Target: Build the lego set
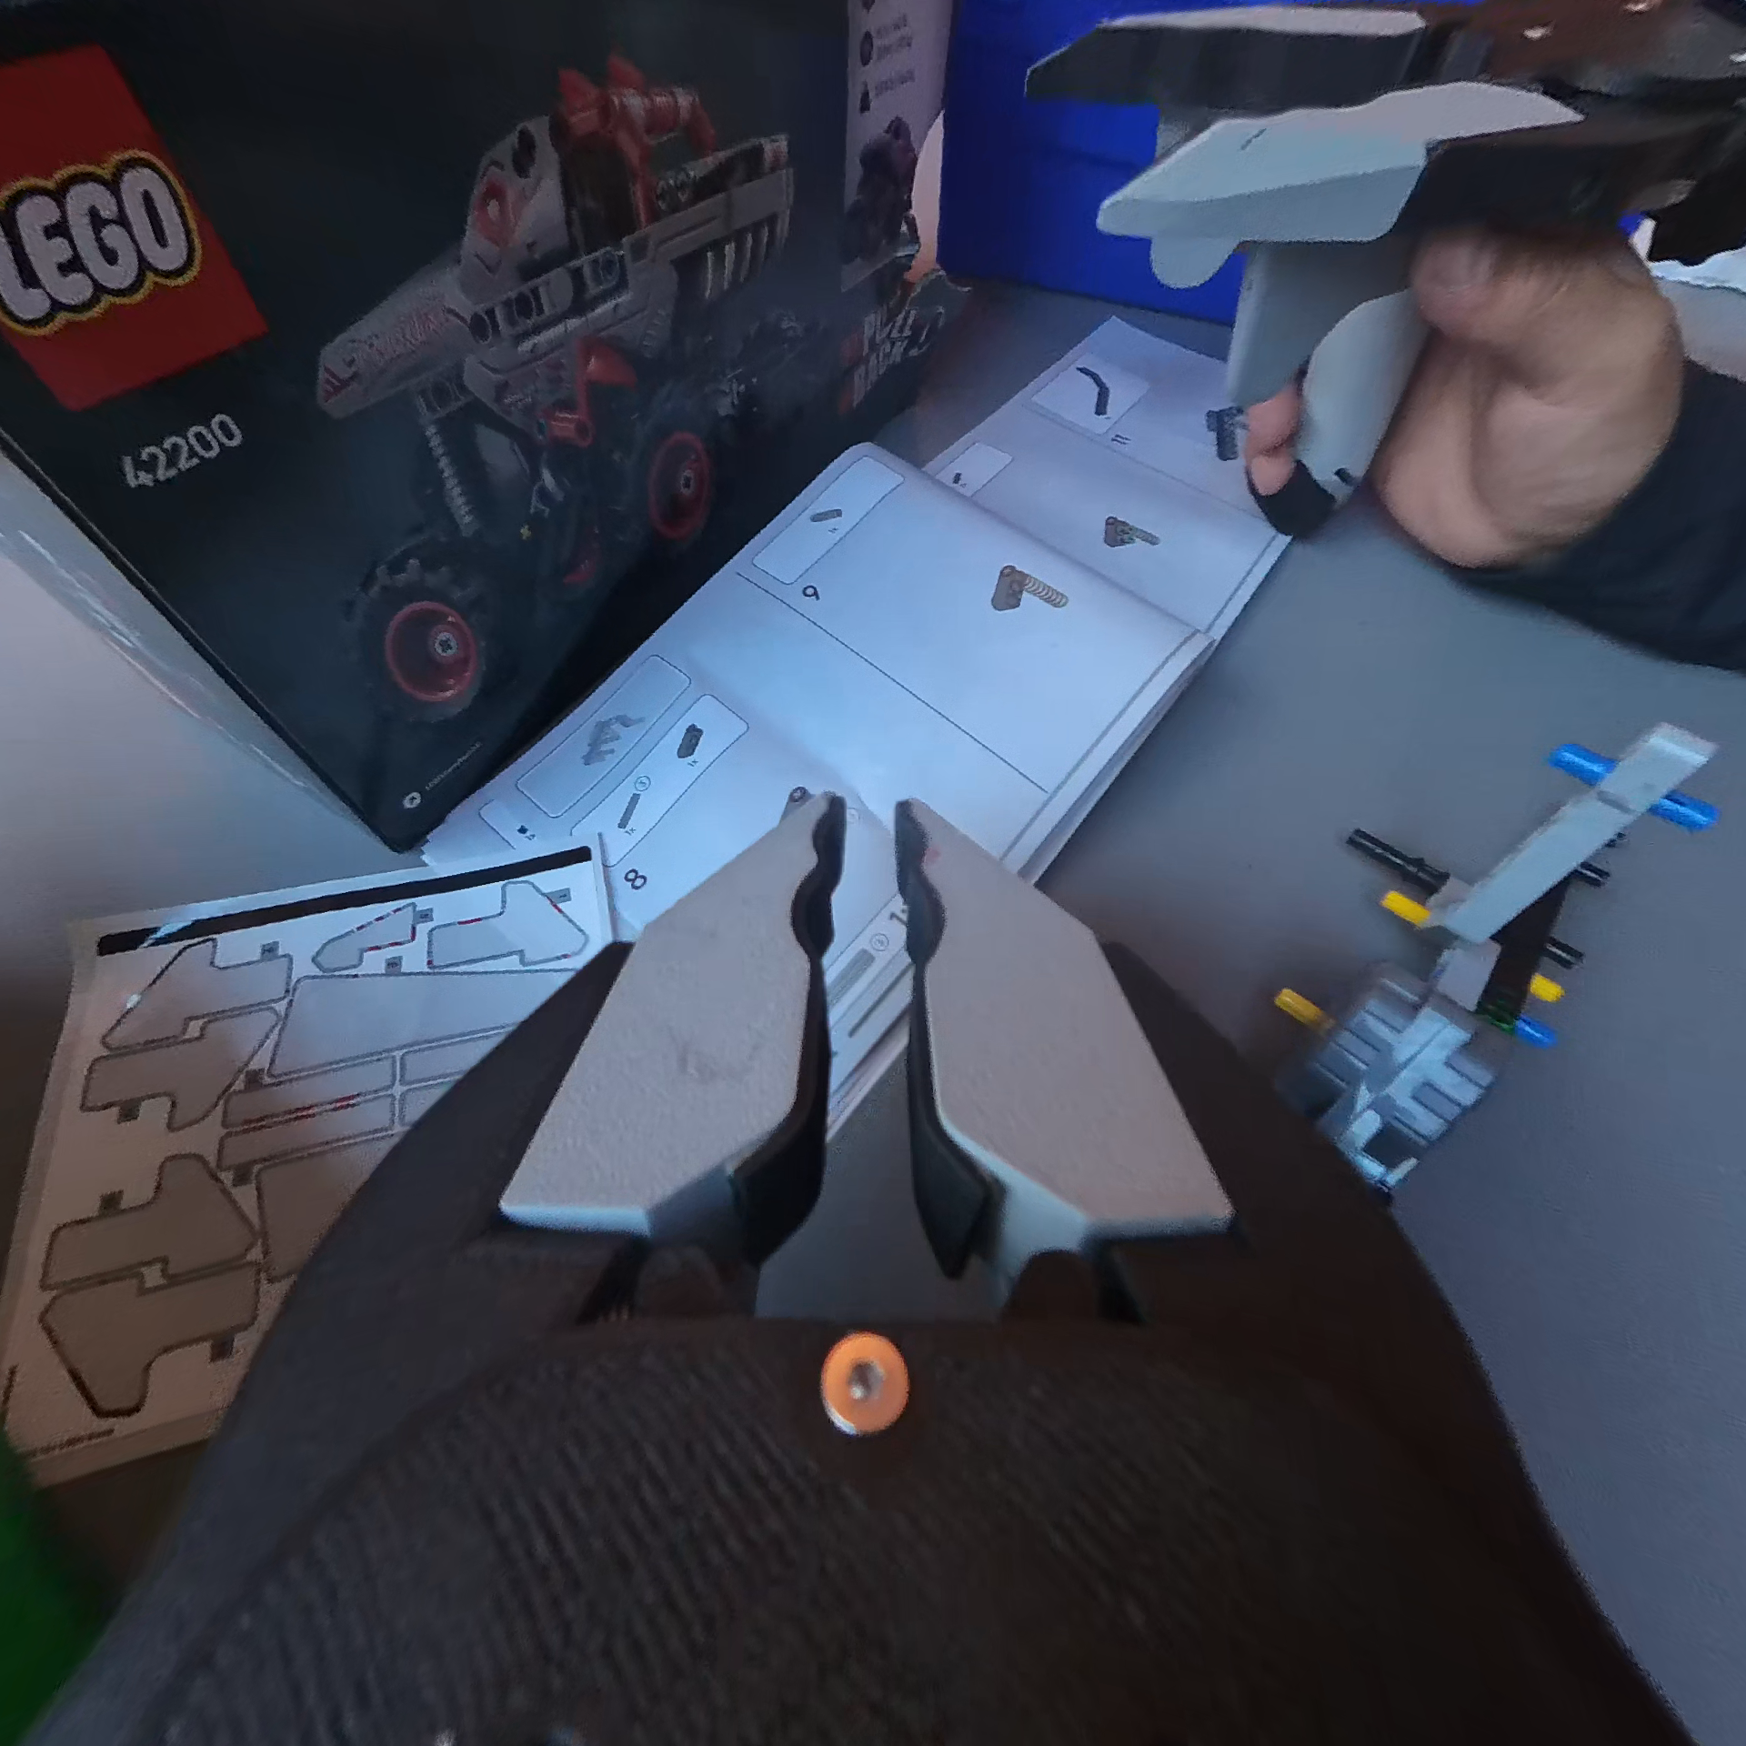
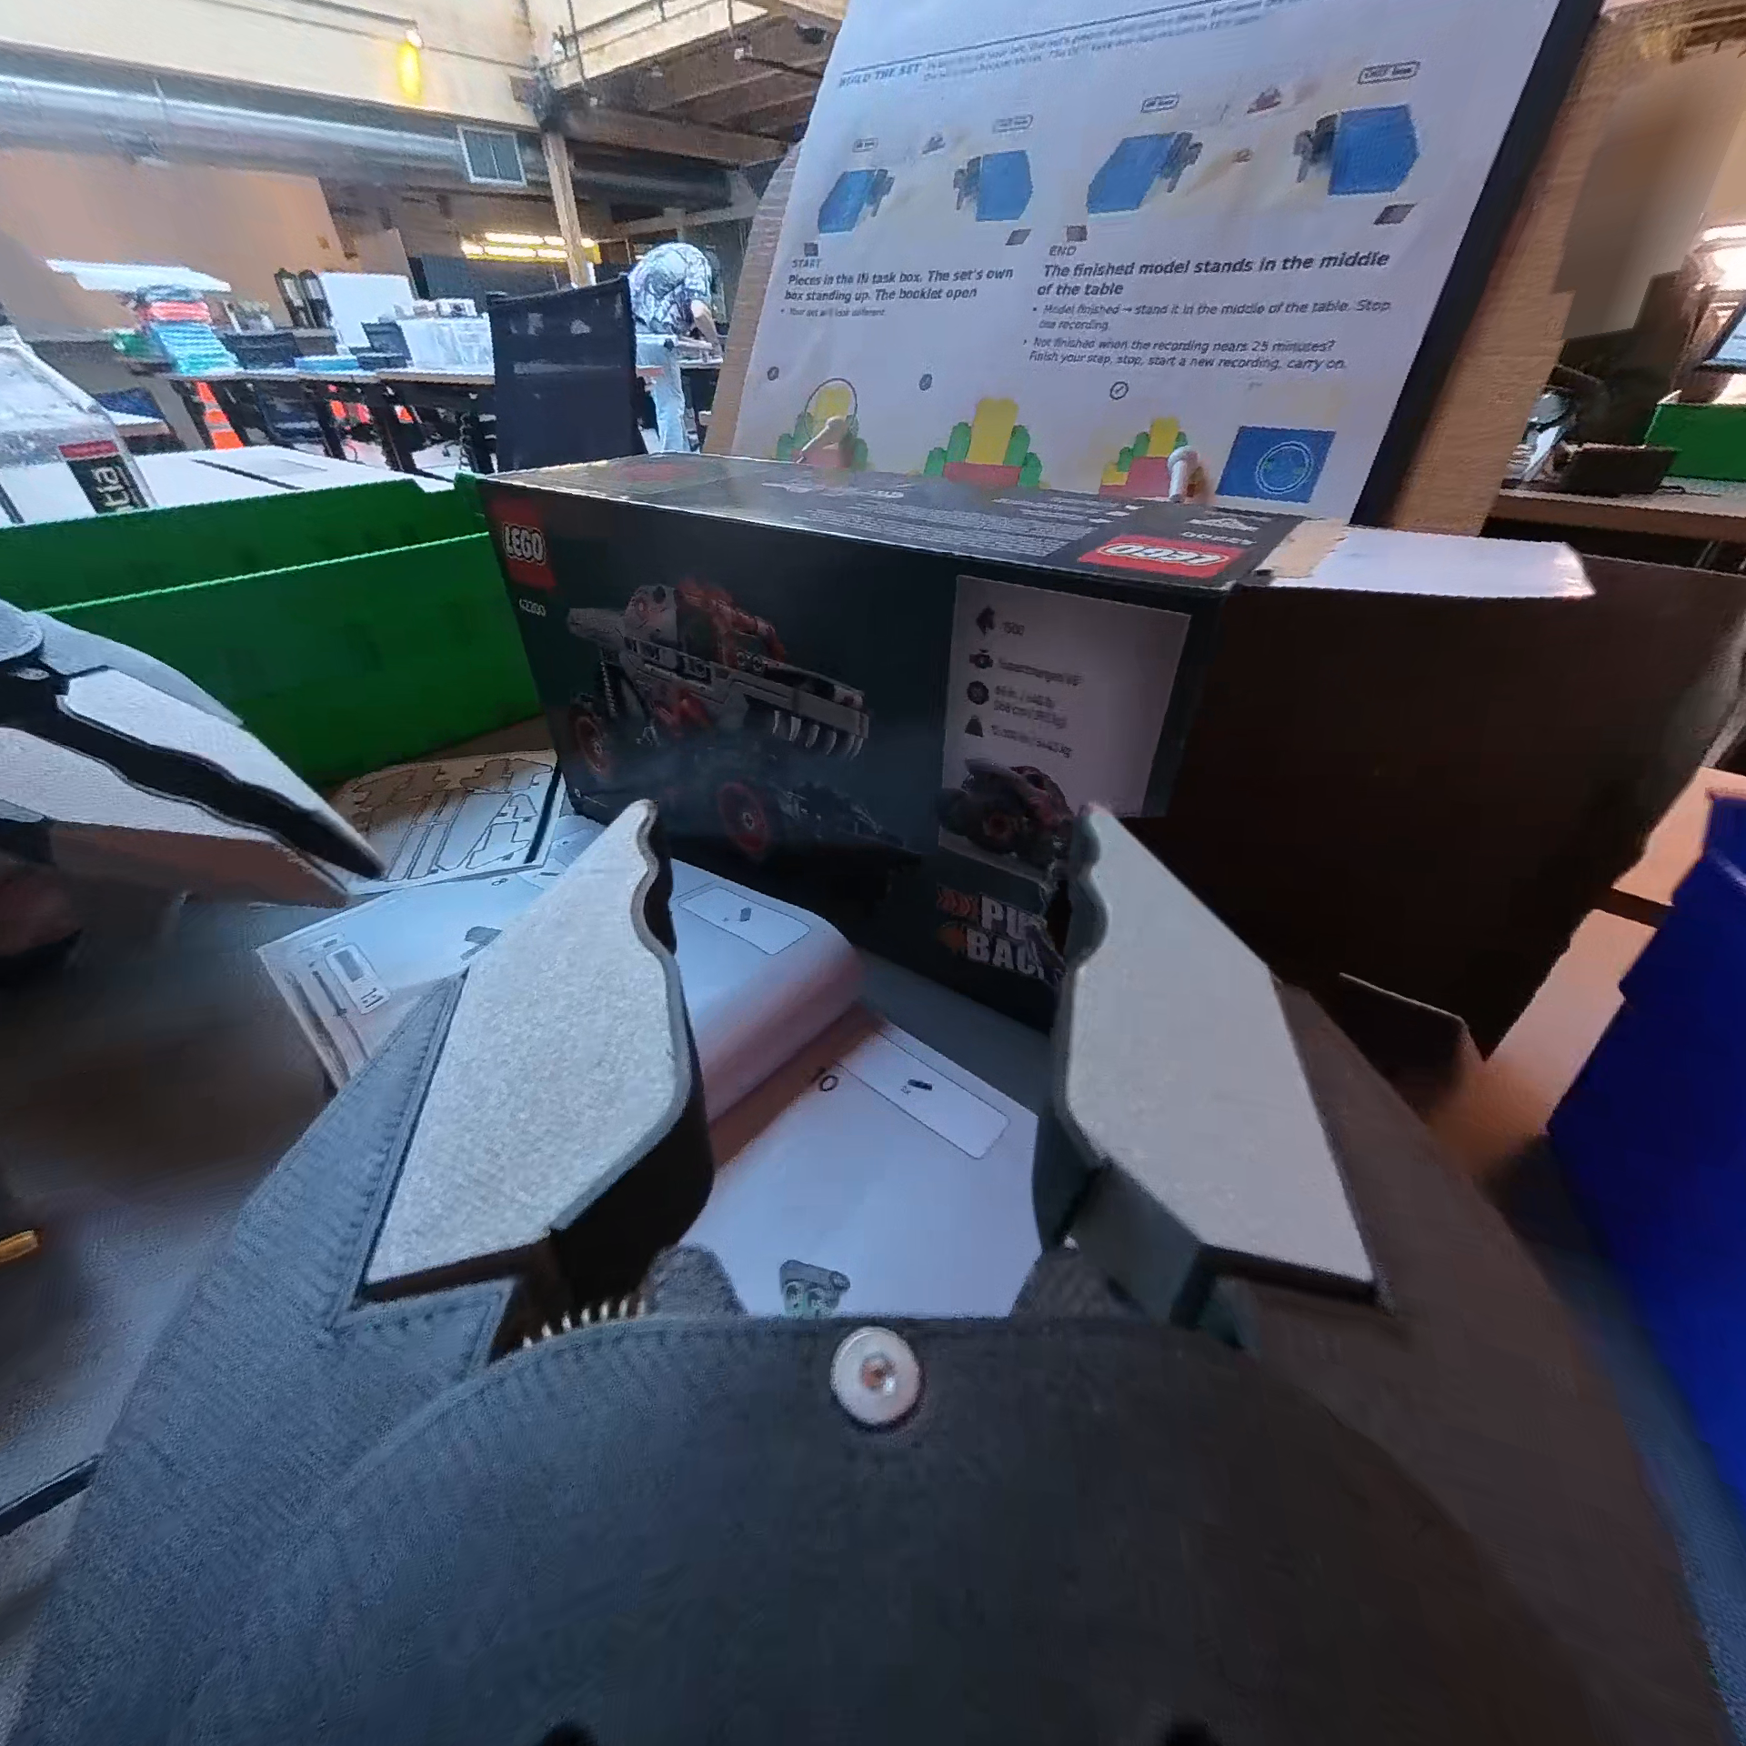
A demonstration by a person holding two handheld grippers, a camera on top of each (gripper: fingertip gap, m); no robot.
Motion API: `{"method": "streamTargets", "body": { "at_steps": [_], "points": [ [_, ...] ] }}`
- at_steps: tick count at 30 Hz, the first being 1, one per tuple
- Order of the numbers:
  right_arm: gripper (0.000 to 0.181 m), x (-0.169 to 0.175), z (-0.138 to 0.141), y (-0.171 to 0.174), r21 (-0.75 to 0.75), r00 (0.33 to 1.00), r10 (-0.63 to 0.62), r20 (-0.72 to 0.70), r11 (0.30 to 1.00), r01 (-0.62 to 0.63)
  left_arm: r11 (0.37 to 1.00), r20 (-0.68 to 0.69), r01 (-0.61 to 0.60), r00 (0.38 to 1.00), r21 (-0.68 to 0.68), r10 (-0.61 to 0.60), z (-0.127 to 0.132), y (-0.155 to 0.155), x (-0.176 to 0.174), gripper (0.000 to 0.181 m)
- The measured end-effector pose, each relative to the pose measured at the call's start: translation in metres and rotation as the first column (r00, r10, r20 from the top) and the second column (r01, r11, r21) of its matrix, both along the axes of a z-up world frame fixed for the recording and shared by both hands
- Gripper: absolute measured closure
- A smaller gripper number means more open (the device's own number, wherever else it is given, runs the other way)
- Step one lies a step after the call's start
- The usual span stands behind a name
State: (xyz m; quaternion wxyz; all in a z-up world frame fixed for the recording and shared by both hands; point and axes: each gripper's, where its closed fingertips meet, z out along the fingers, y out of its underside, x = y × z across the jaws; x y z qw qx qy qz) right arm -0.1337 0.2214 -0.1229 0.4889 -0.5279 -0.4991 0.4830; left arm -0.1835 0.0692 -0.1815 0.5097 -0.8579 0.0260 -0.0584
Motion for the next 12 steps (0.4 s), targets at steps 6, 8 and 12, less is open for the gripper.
{"method": "streamTargets", "body": {
  "at_steps": [6,8,12],
  "points": [
    [0.104,-0.002,-0.002,-0.01,-0.003,0.999,0.052,0.014,0.999,-0.052,1.0,-0.032,-0.005,0.999,0.015,0.005,0.008,-0.003,-0.002,0.173],
    [0.106,-0.003,-0.003,-0.017,-0.005,0.996,0.087,0.022,0.996,-0.086,1.0,-0.042,-0.003,0.999,0.028,0.004,0.012,-0.003,-0.001,0.173],
    [0.109,-0.003,-0.006,-0.026,-0.002,0.99,0.132,0.046,0.991,-0.132,0.999,-0.007,0.017,1.0,0.034,-0.017,0.012,-0.003,0.005,0.172]
  ]
}}
